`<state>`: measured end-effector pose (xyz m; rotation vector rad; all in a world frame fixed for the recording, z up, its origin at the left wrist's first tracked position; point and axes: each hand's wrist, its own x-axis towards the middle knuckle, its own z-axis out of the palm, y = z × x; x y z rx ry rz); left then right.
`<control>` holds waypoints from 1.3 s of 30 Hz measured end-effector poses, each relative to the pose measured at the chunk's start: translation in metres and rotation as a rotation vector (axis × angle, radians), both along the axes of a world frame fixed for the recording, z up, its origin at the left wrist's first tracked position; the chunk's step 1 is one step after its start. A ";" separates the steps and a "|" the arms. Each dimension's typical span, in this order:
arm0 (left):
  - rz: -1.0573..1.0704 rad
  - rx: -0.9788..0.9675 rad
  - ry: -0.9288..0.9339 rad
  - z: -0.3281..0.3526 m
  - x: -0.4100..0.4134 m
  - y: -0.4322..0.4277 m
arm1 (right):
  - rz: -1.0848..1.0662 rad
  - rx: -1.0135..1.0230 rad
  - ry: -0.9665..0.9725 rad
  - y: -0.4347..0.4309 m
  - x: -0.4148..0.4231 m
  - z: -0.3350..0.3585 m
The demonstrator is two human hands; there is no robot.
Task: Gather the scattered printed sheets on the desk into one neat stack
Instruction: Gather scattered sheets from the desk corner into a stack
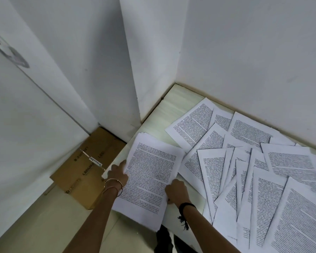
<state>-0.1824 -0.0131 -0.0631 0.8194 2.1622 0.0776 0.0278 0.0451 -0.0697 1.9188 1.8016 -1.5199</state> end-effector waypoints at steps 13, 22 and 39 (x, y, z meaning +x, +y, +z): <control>0.064 0.493 0.213 0.001 0.060 0.041 | 0.174 0.578 -0.222 0.027 0.041 -0.002; -0.148 0.416 -0.341 -0.015 0.194 0.067 | -0.071 0.730 -0.283 0.010 0.173 -0.019; -0.051 0.634 0.167 -0.018 0.341 0.091 | -0.809 0.537 -0.458 -0.009 0.391 -0.023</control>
